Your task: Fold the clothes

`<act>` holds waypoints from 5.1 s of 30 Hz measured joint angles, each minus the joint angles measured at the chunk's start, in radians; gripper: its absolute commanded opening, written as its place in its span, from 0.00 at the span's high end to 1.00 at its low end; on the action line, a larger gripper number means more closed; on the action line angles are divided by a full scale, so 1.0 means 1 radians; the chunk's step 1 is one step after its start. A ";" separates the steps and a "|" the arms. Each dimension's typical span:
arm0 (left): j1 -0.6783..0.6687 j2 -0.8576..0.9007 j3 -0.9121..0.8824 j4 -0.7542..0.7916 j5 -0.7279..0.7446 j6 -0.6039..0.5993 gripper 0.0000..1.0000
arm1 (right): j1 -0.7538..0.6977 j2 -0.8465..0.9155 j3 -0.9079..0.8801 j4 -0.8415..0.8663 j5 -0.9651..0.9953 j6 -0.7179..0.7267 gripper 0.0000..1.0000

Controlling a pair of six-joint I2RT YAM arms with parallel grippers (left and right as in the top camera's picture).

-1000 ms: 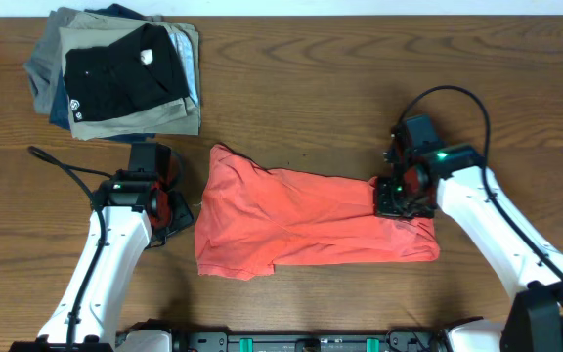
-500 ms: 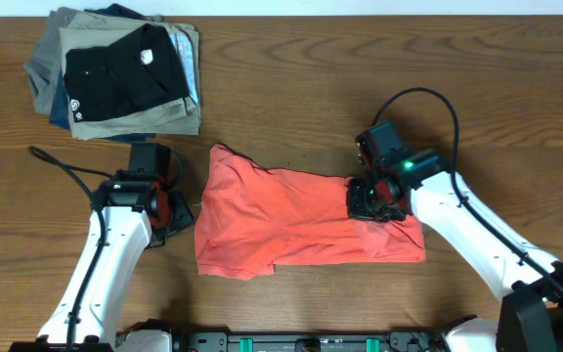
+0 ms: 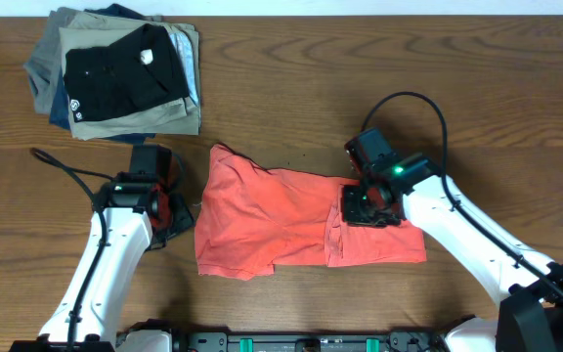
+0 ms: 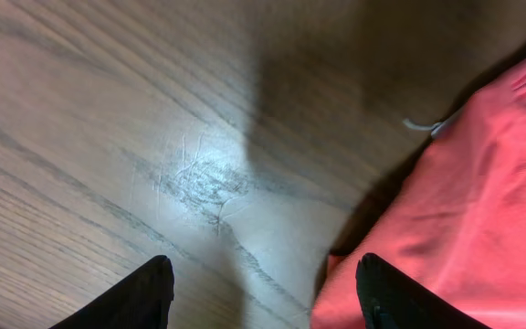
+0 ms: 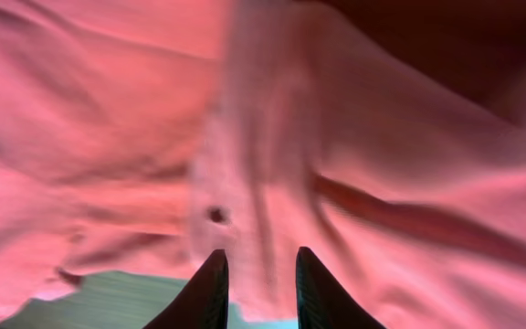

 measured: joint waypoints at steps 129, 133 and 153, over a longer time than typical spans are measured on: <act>0.000 0.000 -0.058 0.083 0.000 0.000 0.34 | 0.022 0.304 0.211 0.049 -0.050 -0.004 0.99; 0.000 0.000 -0.058 0.084 0.000 0.000 0.34 | 0.023 0.304 0.211 0.075 -0.072 -0.011 0.99; 0.000 0.000 -0.058 0.084 0.000 0.000 0.34 | 0.048 0.304 0.242 -0.008 -0.154 -0.082 0.87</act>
